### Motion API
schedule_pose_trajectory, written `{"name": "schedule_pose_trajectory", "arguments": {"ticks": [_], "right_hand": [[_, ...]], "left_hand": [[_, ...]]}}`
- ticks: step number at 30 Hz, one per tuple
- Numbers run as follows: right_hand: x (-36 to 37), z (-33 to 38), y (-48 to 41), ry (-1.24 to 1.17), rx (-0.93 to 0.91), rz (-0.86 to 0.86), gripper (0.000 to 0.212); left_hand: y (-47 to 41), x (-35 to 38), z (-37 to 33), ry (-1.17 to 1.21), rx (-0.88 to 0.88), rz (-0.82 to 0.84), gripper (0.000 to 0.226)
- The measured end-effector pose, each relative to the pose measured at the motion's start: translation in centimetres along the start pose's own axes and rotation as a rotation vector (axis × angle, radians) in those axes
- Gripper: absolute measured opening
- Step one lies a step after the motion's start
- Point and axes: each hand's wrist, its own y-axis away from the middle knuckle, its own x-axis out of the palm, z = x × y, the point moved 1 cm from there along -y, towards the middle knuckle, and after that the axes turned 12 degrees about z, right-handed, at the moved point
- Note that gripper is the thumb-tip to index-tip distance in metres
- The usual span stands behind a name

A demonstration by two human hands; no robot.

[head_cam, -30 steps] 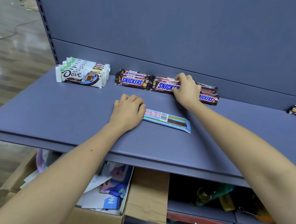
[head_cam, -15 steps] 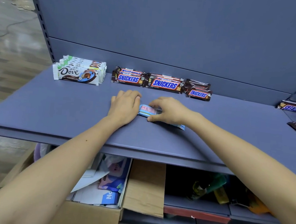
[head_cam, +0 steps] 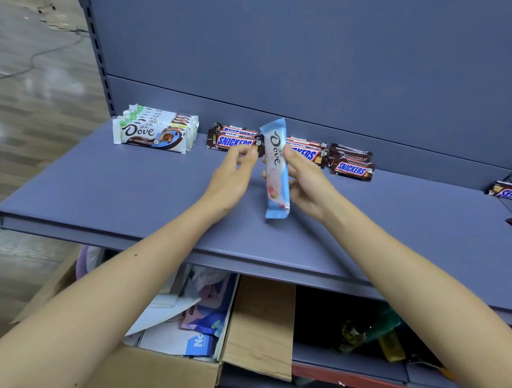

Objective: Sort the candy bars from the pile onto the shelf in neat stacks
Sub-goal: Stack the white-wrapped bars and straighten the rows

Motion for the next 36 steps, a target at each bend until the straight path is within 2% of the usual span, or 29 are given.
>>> {"name": "schedule_pose_trajectory", "arguments": {"ticks": [3,6,10,14,18,20,22,23,26,30,34,36], "right_hand": [[0.2,-0.1,-0.3,-0.209,0.020,-0.003,0.031],[0.3,-0.2,-0.5,-0.037,0.030,-0.076,0.017],[0.3,0.0,0.1,0.128,0.018,-0.108,0.019],[0.2,0.5,0.4,0.305,0.016,-0.104,0.024],[-0.4,0.3,0.5,0.490,0.018,-0.135,0.020],[-0.4,-0.1,0.4,0.566,0.047,-0.092,0.016],[0.1,-0.3,0.1,0.622,0.054,-0.072,0.011],[0.6,-0.4,-0.1,0.622,0.059,-0.066,0.004],[1.9,-0.9,-1.4,0.589,0.054,-0.035,0.013],[4.1,-1.5,-3.5,0.622,0.033,-0.011,0.015],[5.8,-1.9,-6.3,0.767,-0.012,-0.056,0.016],[6.6,-2.0,-7.6,0.822,-0.033,-0.073,0.007]], "left_hand": [[0.7,0.4,0.4,-0.051,-0.045,0.115,0.009],[1.0,0.8,0.5,-0.128,-0.048,0.121,0.010],[1.1,0.7,0.3,-0.111,-0.031,0.078,0.011],[1.1,0.6,0.2,0.106,-0.040,0.032,0.009],[0.8,0.0,0.2,0.489,-0.090,-0.108,0.015],[0.7,-0.8,0.6,0.572,-0.111,-0.185,0.015],[0.7,-1.6,1.1,0.557,-0.117,-0.225,0.017],[0.8,-2.0,1.4,0.536,-0.118,-0.231,0.017],[1.4,-3.4,1.7,0.469,-0.123,-0.247,0.018],[2.2,-6.3,2.1,0.244,-0.183,-0.272,0.022],[3.6,-10.1,3.0,-0.207,-0.188,-0.301,0.019],[4.6,-11.7,3.6,-0.463,-0.141,-0.342,0.019]]}}
